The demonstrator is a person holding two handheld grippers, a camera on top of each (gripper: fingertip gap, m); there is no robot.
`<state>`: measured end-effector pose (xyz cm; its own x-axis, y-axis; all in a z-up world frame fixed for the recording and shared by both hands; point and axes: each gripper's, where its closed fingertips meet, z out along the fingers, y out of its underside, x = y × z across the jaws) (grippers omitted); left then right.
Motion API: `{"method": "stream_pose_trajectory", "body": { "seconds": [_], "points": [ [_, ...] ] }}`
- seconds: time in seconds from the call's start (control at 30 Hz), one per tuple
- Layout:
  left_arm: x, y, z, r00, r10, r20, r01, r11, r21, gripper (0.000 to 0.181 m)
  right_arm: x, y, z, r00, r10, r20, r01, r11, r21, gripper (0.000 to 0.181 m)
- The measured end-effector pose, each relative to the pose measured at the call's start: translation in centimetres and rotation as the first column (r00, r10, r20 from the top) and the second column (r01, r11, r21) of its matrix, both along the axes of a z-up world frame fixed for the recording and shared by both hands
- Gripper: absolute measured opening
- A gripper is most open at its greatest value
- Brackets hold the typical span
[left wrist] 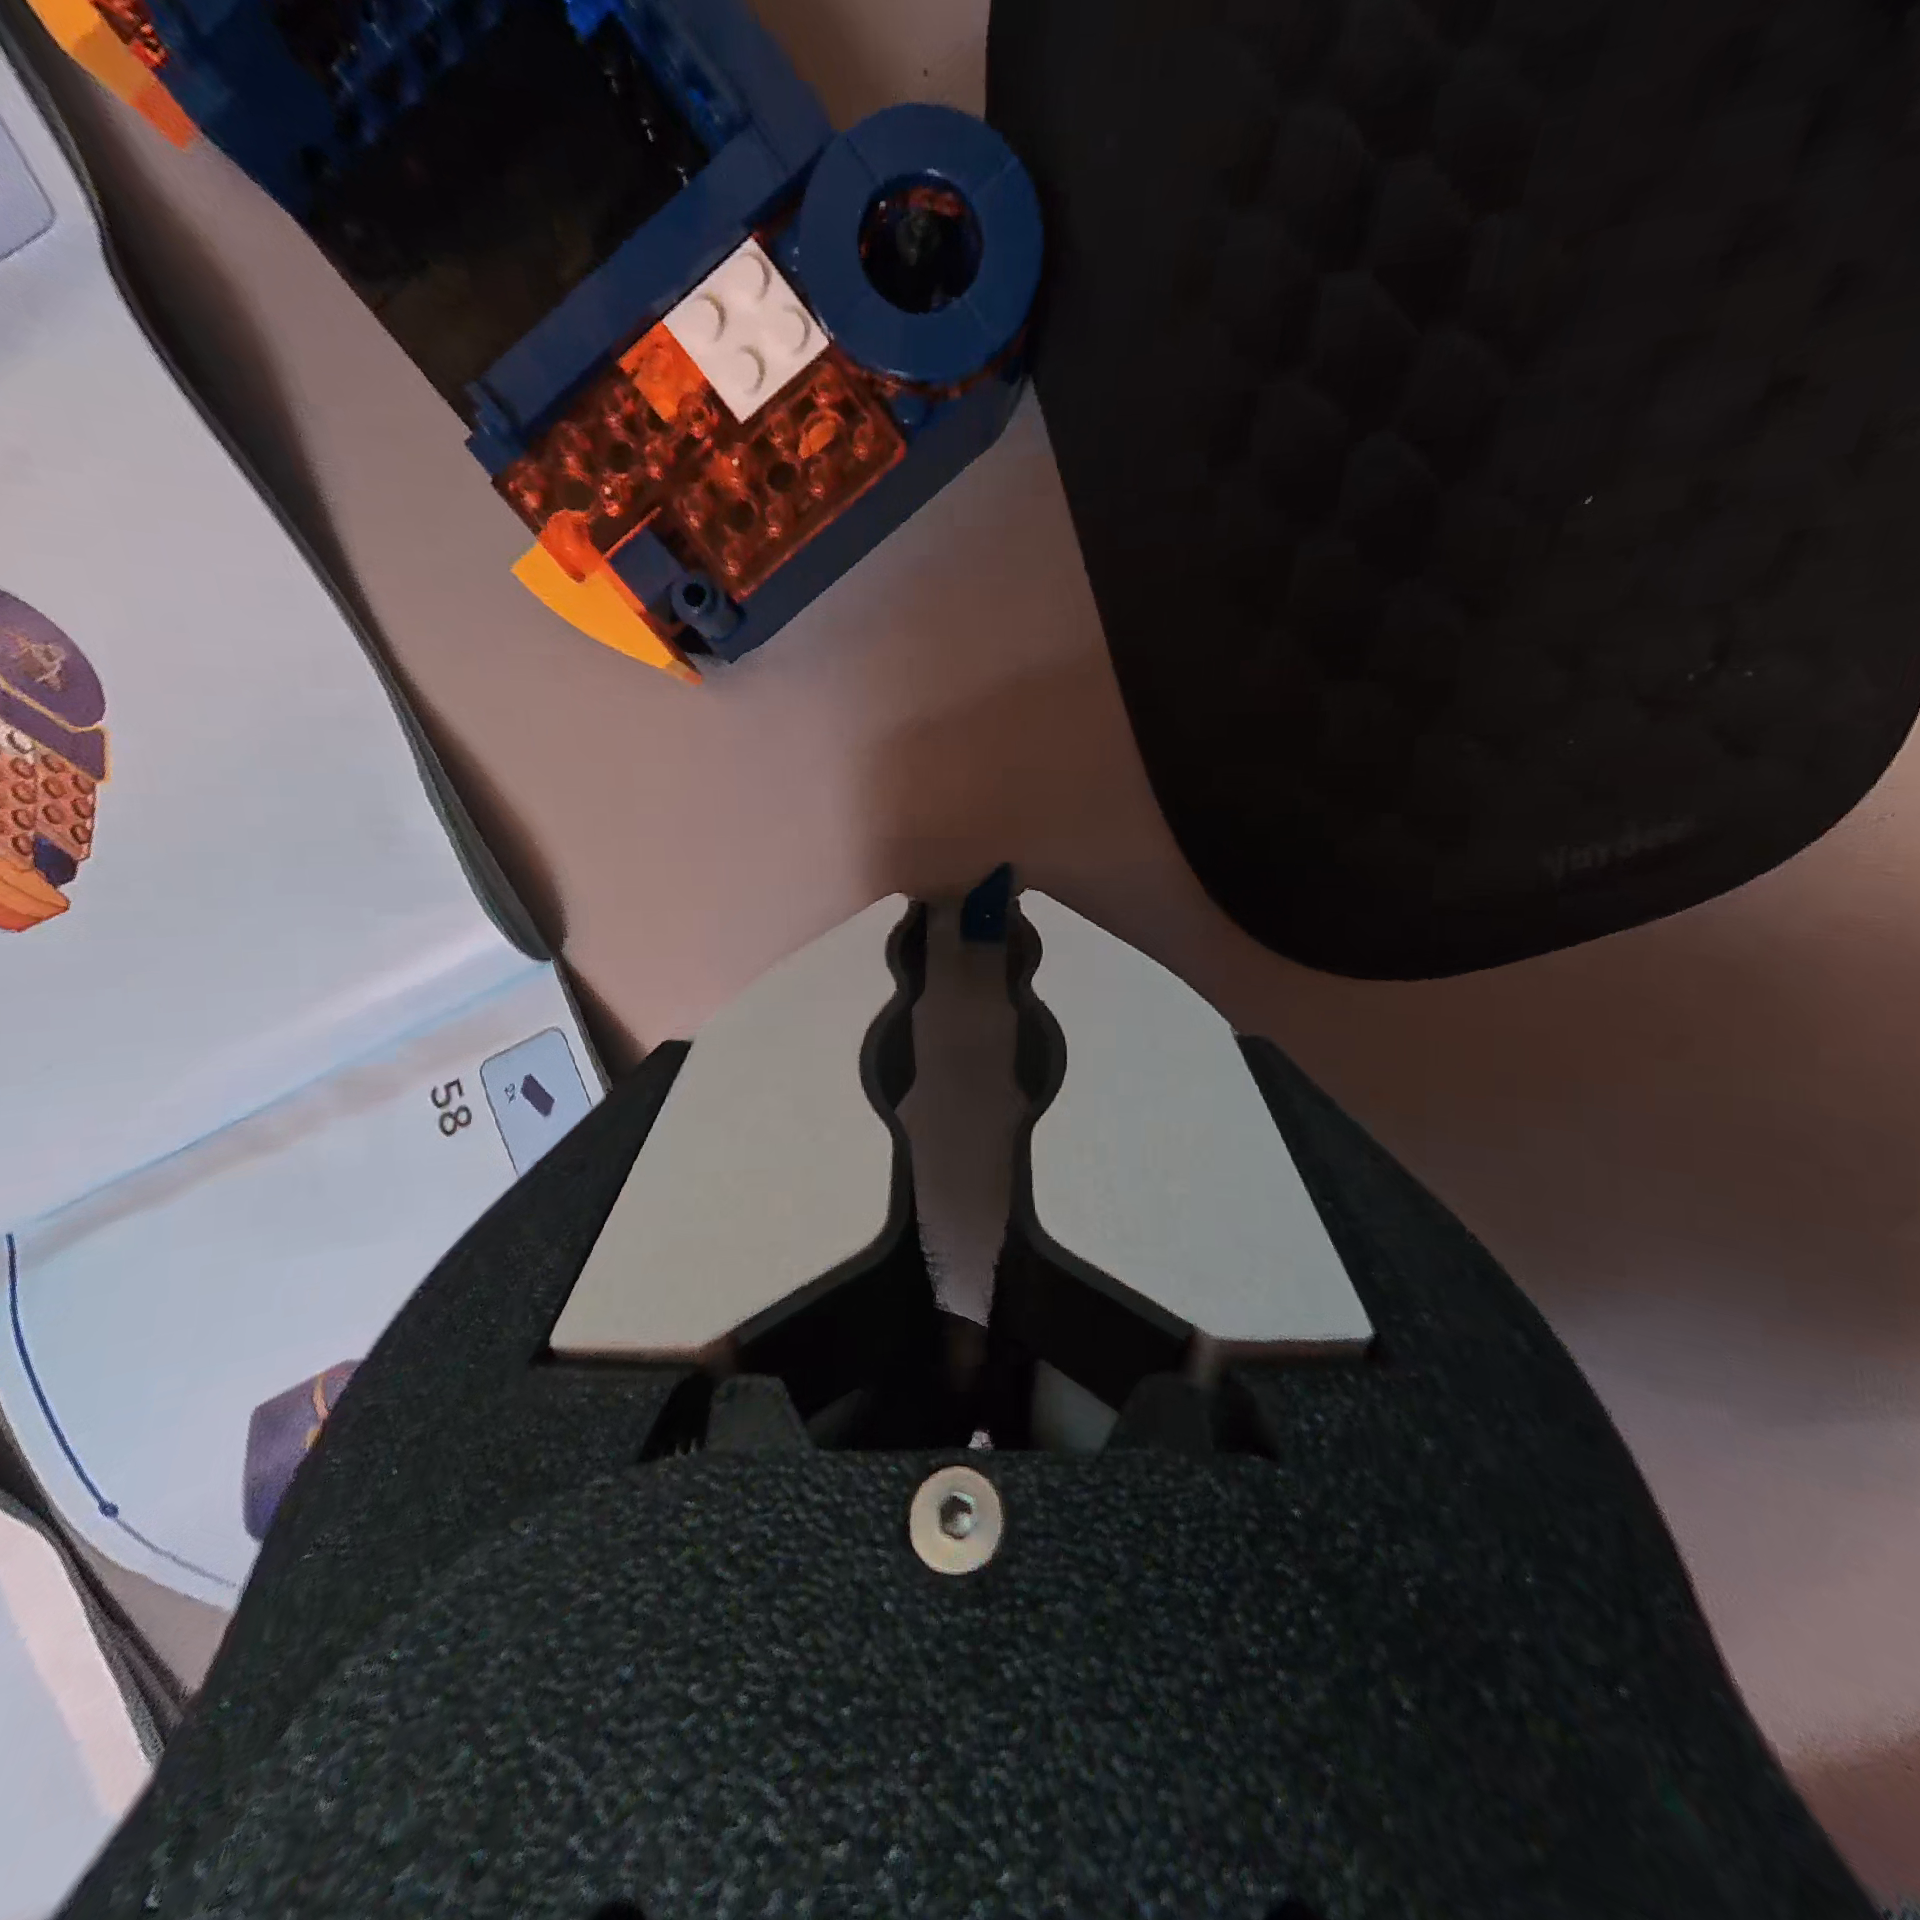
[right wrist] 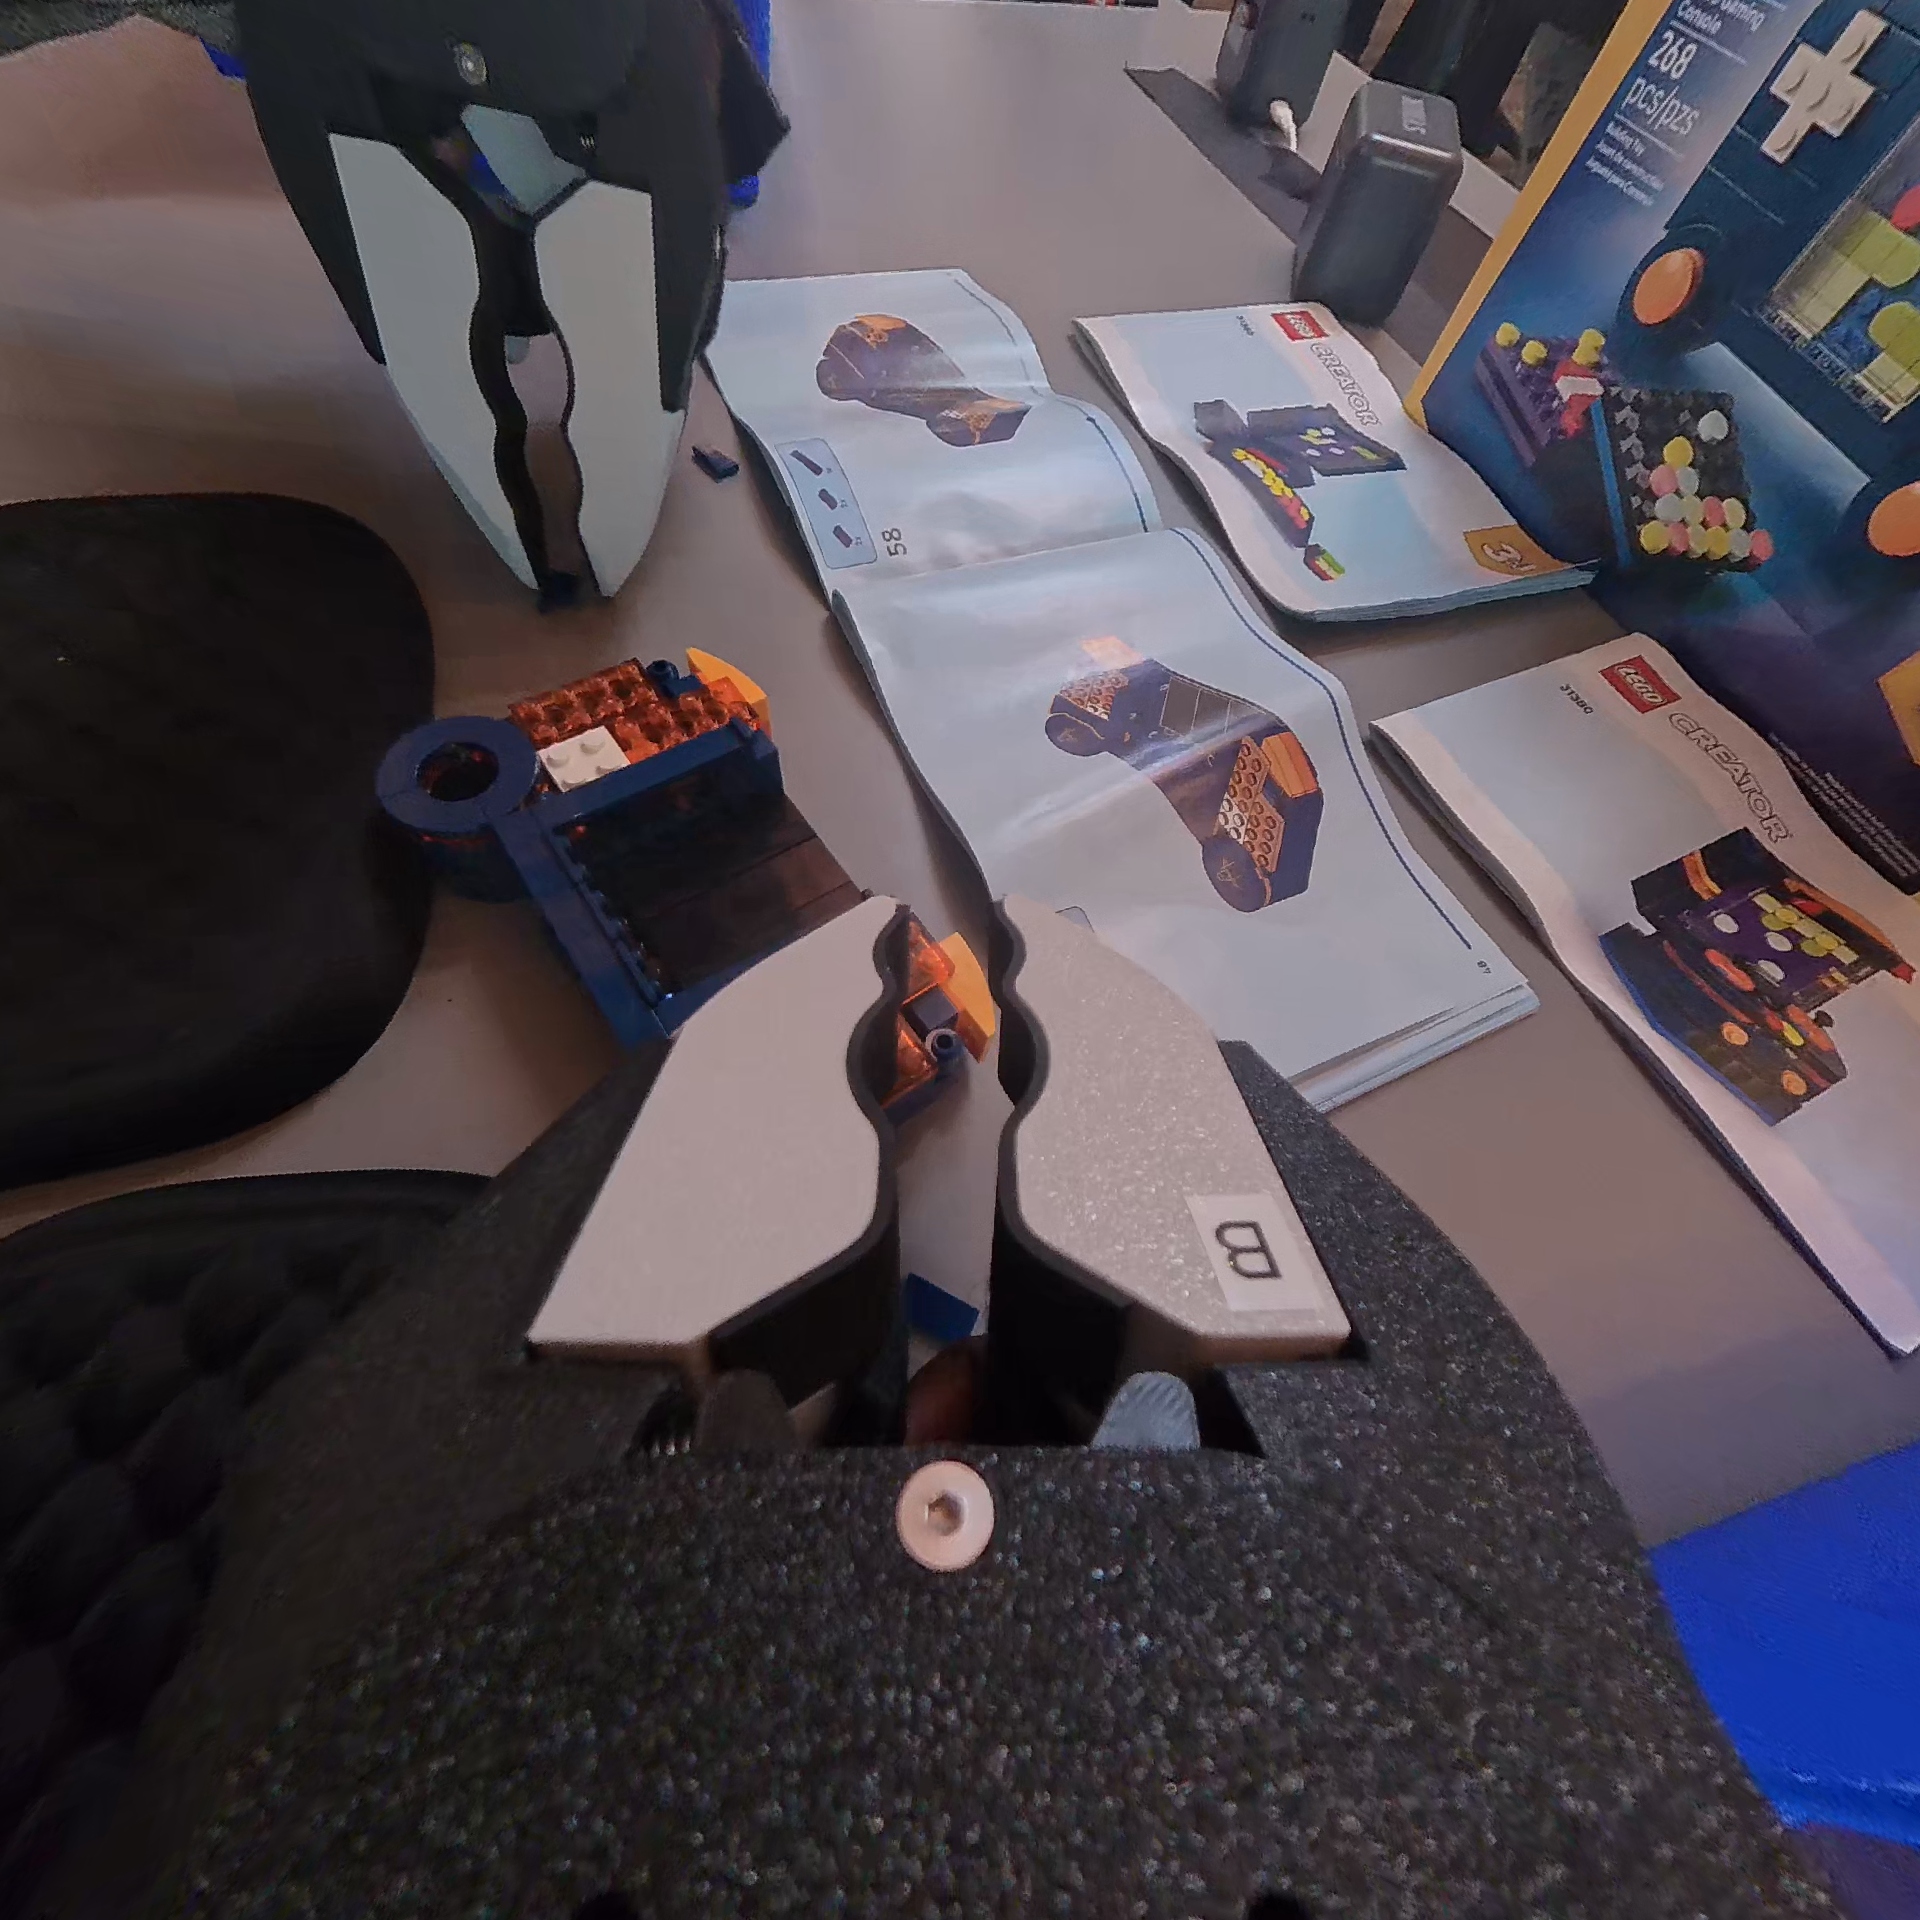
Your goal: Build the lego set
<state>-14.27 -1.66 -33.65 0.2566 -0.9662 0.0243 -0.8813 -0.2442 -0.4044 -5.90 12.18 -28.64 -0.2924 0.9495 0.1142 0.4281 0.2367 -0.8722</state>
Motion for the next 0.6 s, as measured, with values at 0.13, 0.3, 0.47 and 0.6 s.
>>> {"method": "stream_pose_trajectory", "body": {
  "seconds": [0.13,0.3,0.47,0.6],
  "points": [
    [-0.6,0.1,0.0,0.998,-0.007,-0.056,0.011,0.997,0.079,0.016,0.0,-0.1,0.0,1.0,0.005,0.002,-0.005,1.0,0.001,0.013],
    [-0.8,0.7,0.2,0.982,-0.088,-0.167,0.115,0.98,0.16,0.023,0.0,-0.1,0.0,1.0,0.003,0.001,-0.003,1.0,0.006,0.013],
    [-2.6,2.3,1.7,0.882,0.471,-0.017,-0.466,0.877,0.122,0.026,0.1,0.1,0.3,1.0,-0.009,-0.012,0.009,1.0,0.018,0.013],
    [-0.2,0.5,2.2,0.643,0.73,0.231,-0.736,0.672,-0.08,0.037,0.1,0.1,0.0,1.0,-0.004,-0.004,0.004,1.0,0.002,0.013]
  ]
}}
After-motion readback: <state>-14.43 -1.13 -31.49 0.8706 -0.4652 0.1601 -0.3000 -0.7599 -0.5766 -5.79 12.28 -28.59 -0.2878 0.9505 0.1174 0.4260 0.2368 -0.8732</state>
